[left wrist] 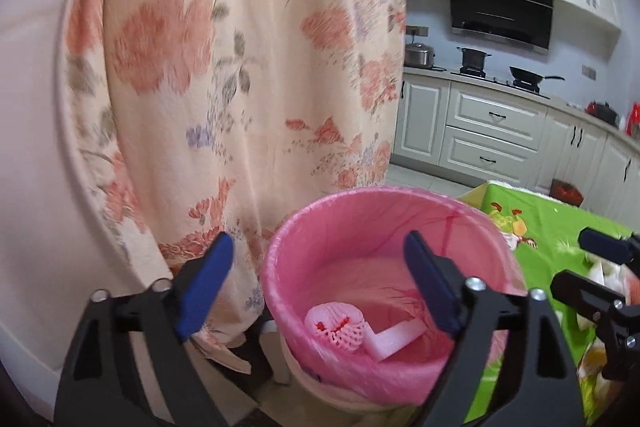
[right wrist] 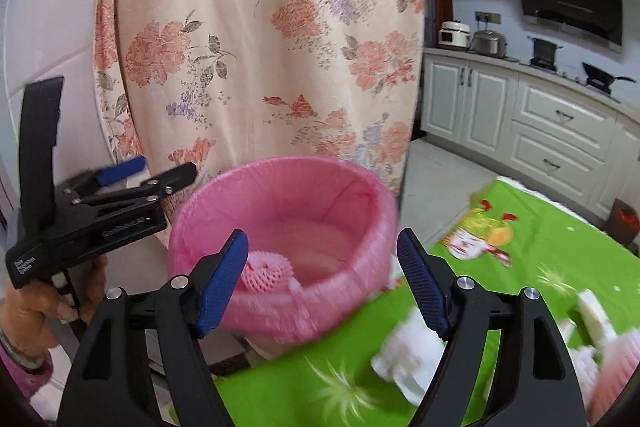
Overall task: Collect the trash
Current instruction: 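Move both tools back over the trash pile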
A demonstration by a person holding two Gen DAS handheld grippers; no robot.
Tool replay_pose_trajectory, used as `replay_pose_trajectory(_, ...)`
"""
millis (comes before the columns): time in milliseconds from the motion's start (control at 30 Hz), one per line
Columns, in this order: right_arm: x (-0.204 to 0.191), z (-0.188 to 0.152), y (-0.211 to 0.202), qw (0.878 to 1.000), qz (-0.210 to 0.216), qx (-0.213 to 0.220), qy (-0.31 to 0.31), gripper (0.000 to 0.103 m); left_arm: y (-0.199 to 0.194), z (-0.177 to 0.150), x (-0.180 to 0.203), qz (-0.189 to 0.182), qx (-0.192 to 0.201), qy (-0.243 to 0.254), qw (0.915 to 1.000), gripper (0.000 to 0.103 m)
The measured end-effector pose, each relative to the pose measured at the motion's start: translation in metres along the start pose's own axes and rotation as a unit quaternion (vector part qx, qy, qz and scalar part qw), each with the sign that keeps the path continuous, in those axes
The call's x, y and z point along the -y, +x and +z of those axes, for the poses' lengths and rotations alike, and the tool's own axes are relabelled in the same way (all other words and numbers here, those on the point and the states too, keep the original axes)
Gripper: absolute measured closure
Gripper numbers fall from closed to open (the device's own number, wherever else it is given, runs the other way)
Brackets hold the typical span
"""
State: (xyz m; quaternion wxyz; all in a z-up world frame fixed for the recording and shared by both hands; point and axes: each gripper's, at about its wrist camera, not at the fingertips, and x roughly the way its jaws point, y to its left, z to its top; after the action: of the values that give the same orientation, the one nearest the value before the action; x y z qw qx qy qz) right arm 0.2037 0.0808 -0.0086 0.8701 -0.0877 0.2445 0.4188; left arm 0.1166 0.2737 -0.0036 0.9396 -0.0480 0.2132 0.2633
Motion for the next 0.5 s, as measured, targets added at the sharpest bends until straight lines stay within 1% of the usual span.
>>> replay_pose_trajectory(33,0.001,-0.005,-0.008,1.000,-0.007,0.001,-0.001,0.029,-0.009,-0.002,0.006,-0.001,0.007,0.007,1.0000,0.009)
replay_pose_trajectory(100,0.007,-0.018,-0.029,1.000,-0.024,0.003,0.001,0.024,-0.028,-0.009,0.024,-0.002,0.020,0.024,0.9995,0.005)
replay_pose_trajectory(200,0.016,-0.040,-0.060,0.998,-0.055,0.002,0.004,0.024,-0.047,-0.018,0.052,-0.020,0.023,0.039,0.9988,0.005)
replay_pose_trajectory(267,0.022,-0.053,-0.078,0.997,-0.080,0.004,0.003,0.023,-0.059,-0.026,0.071,-0.042,0.018,0.034,0.9984,0.005)
replay_pose_trajectory(367,0.035,-0.071,-0.105,0.993,-0.116,0.009,0.008,0.022,-0.065,-0.035,0.095,-0.064,0.010,0.033,0.9974,0.005)
replay_pose_trajectory(500,0.055,-0.100,-0.134,0.988,-0.156,0.004,0.021,0.022,-0.070,-0.049,0.131,-0.093,-0.006,0.047,0.9946,0.005)
